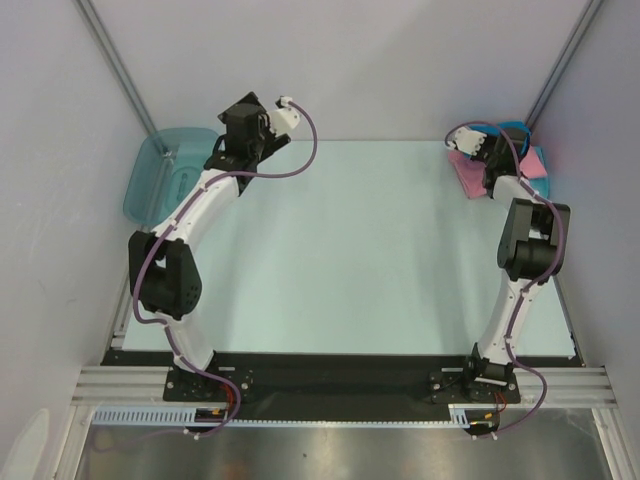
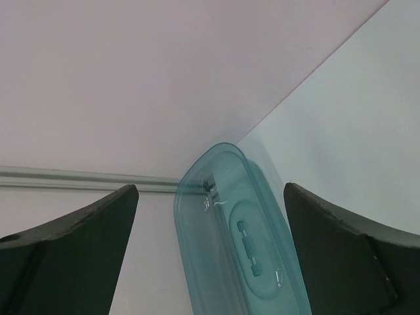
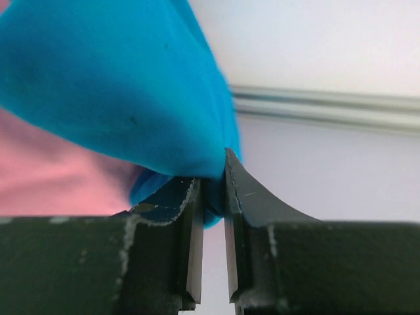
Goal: Fold and stack the t-shirts
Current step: Neatly place the folded tshirt to the corner
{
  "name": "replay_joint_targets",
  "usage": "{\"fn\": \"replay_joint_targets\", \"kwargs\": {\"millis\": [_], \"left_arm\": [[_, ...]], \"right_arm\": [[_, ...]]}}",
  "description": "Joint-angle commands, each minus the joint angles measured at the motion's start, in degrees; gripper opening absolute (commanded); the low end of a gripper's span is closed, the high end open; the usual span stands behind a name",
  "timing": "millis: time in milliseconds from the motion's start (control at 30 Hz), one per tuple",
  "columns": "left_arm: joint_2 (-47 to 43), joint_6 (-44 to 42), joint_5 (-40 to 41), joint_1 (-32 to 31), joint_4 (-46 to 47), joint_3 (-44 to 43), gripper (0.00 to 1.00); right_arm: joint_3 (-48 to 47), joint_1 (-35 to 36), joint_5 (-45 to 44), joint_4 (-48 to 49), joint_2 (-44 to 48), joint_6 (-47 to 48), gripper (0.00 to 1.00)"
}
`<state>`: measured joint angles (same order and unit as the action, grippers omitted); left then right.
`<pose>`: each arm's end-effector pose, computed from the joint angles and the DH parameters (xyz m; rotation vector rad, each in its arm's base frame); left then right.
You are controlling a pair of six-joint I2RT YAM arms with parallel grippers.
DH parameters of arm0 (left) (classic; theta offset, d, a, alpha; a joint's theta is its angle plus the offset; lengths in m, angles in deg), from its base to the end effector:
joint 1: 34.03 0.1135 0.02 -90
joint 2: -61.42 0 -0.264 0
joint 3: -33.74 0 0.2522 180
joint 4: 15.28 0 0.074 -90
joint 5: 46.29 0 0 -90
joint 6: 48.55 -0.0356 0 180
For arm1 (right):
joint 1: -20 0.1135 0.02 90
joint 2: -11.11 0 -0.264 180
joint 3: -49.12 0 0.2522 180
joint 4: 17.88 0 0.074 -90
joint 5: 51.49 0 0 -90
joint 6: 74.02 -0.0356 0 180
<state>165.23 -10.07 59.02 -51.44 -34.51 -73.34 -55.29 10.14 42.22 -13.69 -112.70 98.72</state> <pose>0.4217 -0.1224 0.3545 0.9076 1.6592 0.6579 0.5033 -0.0851 0.2203 -1.2119 1.5591 -1.0468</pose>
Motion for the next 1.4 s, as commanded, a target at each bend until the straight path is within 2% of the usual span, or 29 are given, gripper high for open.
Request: {"fn": "replay_joint_targets", "kwargs": {"millis": [0,500,533,600,633,700,833,1000,1167,1267,1367], "left_arm": [[-0.01,0.02,0.07,-0.34,0.46,-2.84,1.0],[-3.0,-0.42,0.51,-1.05,1.08,0.15,1.0],[-3.26,-0.33,0.6,-1.05,1.08,0.15,1.0],[-3.53,-0.33,0.86,-1.14,1.17,0.24,1.0],[-3.7,-0.68,0.95,-1.22,1.17,0.42,1.0],[-4.4,-0.94,1.39,-1.22,1.52,1.12,1.0],[-5.63,-1.65,1.74,-1.22,2.66,3.05,1.0],[-6.34,-1.3,1.83,-1.14,2.93,3.67,1.0],[-6.87,-0.15,1.65,-1.05,3.01,3.93,1.0],[-7.04,0.55,1.91,-1.05,3.8,4.81,1.0],[-7.39,1.78,2.0,-0.96,4.16,5.34,1.0]], "right_arm": [[0.39,-1.82,-0.1,-2.04,6.21,-0.39,0.0],[5.66,-5.07,-5.53,-14.87,6.48,-0.03,0.0],[5.75,-5.07,-6.59,-14.71,6.13,-0.3,0.04],[5.49,-5.07,-7.65,-16.89,5.07,-0.39,0.38],[5.75,-5.07,-8.7,-17.16,4.98,-0.47,0.77],[6.1,-5.16,-9.07,-19.34,5.24,-1.17,0.99],[6.19,-4.81,-8.98,-22.69,7.26,-2.66,1.0],[5.93,-3.06,-7.75,-31.65,13.13,-4.6,1.0],[4.35,4.14,-0.46,-42.71,22.46,-12.16,0.98],[4.43,11.25,0.87,-44.85,27.21,-14.36,0.98],[3.38,14.86,-0.01,-43.37,27.05,-15.06,0.99]]}}
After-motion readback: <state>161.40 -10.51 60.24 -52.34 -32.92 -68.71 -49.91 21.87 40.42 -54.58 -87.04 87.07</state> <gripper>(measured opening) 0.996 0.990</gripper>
